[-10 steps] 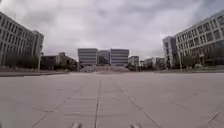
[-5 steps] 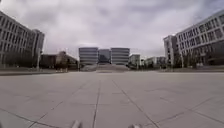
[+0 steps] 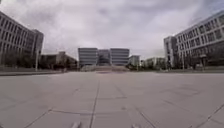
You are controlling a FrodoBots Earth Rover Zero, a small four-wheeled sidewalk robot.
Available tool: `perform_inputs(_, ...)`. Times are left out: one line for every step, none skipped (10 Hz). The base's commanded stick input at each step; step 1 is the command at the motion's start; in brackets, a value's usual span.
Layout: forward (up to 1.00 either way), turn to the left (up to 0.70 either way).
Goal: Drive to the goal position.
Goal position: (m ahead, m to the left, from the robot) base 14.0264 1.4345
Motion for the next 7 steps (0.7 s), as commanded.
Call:
perform_inputs(0.7, 0.0)
perform_inputs(0.7, 0.0)
perform_inputs(0.7, 0.0)
perform_inputs(0.7, 0.0)
perform_inputs(0.7, 0.0)
perform_inputs(0.7, 0.0)
perform_inputs(0.7, 0.0)
